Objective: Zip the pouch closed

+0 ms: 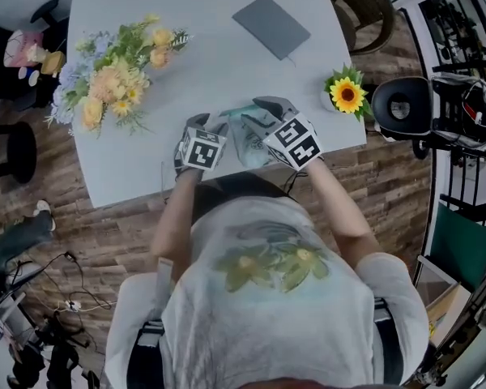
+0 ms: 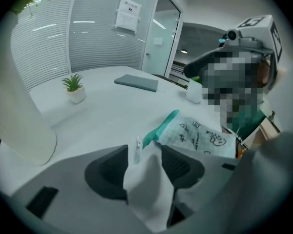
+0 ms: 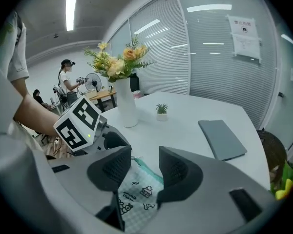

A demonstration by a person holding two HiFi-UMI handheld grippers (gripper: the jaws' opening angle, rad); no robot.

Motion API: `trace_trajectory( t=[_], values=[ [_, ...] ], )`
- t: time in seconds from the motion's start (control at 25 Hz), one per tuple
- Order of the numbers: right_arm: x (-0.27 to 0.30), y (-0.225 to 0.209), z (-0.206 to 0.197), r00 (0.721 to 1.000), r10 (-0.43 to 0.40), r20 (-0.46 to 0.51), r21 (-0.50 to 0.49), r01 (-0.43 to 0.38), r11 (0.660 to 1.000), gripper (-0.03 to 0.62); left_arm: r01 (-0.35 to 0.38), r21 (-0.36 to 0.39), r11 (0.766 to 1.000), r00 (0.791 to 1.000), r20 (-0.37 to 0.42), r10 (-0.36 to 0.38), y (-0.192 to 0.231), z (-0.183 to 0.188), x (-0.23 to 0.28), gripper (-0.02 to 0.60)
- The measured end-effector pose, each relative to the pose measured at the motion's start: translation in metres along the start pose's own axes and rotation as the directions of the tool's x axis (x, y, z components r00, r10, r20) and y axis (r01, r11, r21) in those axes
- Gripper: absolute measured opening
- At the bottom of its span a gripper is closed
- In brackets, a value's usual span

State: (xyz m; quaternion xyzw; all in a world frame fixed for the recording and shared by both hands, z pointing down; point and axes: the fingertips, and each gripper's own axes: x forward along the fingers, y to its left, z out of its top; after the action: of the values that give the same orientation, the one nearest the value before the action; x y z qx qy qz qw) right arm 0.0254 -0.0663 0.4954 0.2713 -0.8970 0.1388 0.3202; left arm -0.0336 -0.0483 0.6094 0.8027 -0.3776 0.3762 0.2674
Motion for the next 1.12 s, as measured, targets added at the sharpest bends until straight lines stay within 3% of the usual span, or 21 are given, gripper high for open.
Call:
trace_trajectory(
  t=[0.12, 0.36, 0.84, 1.0, 1.12],
  values=[
    [0.006, 0.001, -0.002, 0.999, 0.032, -0.012, -0.013, -0.032, 0.999, 0.175, -0.023, 0.045, 0.999, 0.999, -0.043, 0.025, 0.003, -0.008, 0.011, 0.204],
    [0.012, 0.0, -0.011, 0.997, 0.077, -0.025, -0.028, -0.078, 0.997, 0.175, -0.06, 0.07, 0.996, 0.996, -0.063, 0.064, 0.007, -0.012, 0.021, 0.041],
    [0.042, 0.008, -0.008, 0.989, 0.129, -0.069, -0.175, -0.139, 0.975, 0.175, -0.048, 0.204, 0.978, 0.994, -0.086, 0.067, 0.004, -0.012, 0.023, 0.028],
    [0.065, 0.006, -0.003, 0.985, 0.132, -0.11, -0.294, -0.159, 0.943, 0.175, -0.035, 0.243, 0.969, 0.993, -0.1, 0.061, 0.002, -0.013, 0.025, 0.028],
    [0.084, 0.008, -0.004, 0.974, 0.156, -0.167, -0.392, -0.211, 0.895, 0.175, -0.02, 0.287, 0.958, 0.991, -0.123, 0.057, 0.002, -0.013, 0.025, 0.026]
  ],
)
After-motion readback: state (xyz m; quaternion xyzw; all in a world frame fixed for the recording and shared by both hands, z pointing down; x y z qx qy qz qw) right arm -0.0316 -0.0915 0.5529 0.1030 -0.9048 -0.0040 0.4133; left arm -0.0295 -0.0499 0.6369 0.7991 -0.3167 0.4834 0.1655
